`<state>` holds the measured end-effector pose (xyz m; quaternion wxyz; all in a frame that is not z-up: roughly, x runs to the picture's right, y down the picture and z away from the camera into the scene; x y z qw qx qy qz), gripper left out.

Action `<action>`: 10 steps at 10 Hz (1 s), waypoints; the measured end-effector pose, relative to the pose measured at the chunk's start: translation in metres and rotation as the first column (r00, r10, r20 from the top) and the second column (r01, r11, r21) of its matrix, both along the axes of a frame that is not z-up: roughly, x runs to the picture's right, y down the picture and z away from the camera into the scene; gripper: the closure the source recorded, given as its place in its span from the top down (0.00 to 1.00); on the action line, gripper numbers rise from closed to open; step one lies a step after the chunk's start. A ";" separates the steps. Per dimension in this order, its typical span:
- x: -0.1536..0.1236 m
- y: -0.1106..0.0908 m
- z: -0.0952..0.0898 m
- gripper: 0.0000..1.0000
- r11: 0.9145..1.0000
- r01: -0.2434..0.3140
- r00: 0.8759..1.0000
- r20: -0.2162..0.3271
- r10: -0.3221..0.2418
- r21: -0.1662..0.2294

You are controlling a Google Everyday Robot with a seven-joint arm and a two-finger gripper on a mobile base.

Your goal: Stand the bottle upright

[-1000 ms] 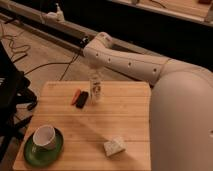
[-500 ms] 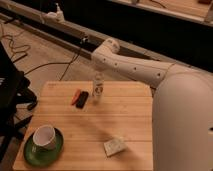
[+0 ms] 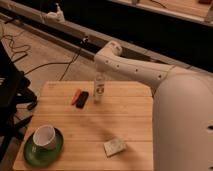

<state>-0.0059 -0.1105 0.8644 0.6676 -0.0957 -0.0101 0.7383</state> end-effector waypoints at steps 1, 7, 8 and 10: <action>0.006 0.000 0.001 0.00 1.000 0.007 1.000 -0.015 -0.007 0.000; 0.011 -0.003 0.013 0.00 0.998 0.058 0.995 -0.086 -0.056 0.022; 0.009 -0.004 0.015 0.00 0.997 0.063 0.994 -0.086 -0.060 0.033; 0.005 -0.004 0.019 0.00 0.997 0.062 0.996 -0.074 -0.058 0.048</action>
